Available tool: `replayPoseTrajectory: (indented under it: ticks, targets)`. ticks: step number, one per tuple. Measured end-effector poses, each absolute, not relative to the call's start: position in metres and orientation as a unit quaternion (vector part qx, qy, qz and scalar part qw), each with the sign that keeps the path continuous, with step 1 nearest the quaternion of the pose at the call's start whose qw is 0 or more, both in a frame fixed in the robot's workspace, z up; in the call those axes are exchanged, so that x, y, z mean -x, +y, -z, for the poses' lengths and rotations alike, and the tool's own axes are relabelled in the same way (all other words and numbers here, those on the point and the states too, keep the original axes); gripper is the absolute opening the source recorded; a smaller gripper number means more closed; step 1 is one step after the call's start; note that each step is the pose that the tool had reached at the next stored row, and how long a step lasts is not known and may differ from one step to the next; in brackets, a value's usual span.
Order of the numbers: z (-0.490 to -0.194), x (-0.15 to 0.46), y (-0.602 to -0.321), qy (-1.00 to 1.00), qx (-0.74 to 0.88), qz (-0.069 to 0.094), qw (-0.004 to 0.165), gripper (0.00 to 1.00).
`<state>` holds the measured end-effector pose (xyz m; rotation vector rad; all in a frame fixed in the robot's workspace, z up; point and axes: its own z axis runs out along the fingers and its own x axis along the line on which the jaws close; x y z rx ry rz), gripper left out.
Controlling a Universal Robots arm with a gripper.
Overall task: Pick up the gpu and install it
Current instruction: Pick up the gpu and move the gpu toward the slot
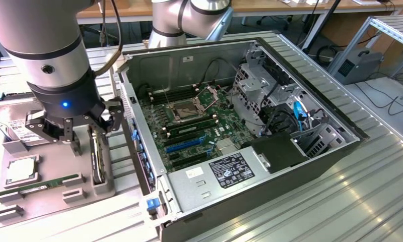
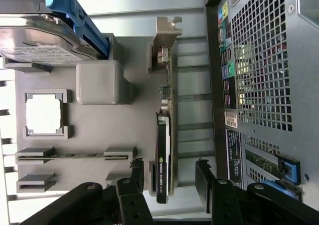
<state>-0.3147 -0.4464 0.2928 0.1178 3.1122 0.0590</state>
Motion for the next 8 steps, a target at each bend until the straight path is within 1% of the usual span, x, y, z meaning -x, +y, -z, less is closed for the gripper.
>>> replayPoseTrajectory:
  ticks: [8]
  targets:
    - [-0.2873, 0.3148, -0.4464, 0.999, -0.038, -0.019, 0.013, 0.54]
